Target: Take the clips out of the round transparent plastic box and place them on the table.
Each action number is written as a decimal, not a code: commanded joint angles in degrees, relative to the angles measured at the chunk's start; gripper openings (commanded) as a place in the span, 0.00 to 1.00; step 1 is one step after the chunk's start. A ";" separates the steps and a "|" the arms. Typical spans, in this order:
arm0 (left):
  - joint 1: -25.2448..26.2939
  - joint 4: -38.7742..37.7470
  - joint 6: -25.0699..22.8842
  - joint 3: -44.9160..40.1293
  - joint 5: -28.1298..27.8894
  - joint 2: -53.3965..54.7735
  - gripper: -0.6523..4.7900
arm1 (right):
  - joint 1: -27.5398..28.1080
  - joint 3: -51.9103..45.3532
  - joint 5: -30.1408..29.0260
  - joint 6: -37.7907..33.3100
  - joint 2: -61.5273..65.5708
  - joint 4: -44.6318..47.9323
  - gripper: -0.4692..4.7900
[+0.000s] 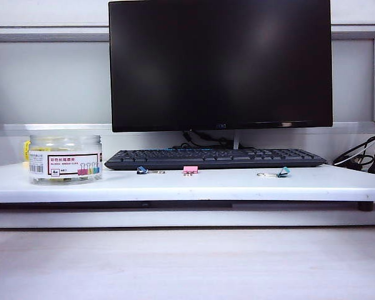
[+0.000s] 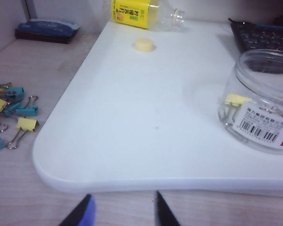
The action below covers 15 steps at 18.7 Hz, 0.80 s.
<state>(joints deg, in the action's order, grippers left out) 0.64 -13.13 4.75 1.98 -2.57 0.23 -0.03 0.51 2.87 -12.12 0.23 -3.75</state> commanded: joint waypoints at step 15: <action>-0.04 0.90 14.21 0.17 13.86 -0.17 0.43 | -0.04 -0.13 -8.17 -5.97 -0.11 -0.02 0.19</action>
<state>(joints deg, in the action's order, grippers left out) 0.64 -12.86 12.45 1.98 7.44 0.25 -0.05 0.51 -2.74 -16.19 0.23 -4.99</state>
